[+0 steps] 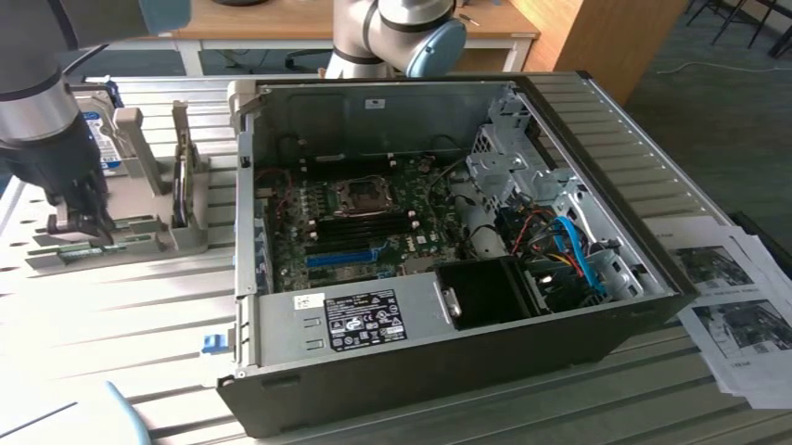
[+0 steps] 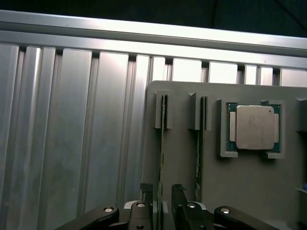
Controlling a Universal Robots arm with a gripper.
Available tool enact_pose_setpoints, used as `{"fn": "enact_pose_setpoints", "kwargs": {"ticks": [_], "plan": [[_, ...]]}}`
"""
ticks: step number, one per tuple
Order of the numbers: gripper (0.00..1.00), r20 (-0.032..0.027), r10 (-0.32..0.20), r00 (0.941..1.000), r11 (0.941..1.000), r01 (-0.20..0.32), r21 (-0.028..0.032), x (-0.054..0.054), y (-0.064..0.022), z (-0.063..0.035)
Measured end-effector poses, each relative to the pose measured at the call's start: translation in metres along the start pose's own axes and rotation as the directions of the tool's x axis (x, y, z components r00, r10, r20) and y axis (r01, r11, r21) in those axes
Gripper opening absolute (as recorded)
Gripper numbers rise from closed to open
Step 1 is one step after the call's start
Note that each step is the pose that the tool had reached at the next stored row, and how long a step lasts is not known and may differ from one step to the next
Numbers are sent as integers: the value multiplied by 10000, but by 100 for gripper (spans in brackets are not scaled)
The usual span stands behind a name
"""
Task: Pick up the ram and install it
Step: 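Pick up the ram and move it above insertion slot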
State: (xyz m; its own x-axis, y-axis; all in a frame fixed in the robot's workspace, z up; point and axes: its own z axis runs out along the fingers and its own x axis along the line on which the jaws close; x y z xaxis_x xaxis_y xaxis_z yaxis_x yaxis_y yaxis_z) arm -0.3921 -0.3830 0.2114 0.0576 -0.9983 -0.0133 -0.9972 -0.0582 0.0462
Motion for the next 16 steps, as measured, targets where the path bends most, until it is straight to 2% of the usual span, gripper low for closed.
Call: {"fn": "enact_pose_setpoints", "kwargs": {"ticks": [9,16], "plan": [[29,0,0,10000,10000,0,0,1,-4,81],[29,1,1,10000,10000,-1,2,5,-4,97]]}}
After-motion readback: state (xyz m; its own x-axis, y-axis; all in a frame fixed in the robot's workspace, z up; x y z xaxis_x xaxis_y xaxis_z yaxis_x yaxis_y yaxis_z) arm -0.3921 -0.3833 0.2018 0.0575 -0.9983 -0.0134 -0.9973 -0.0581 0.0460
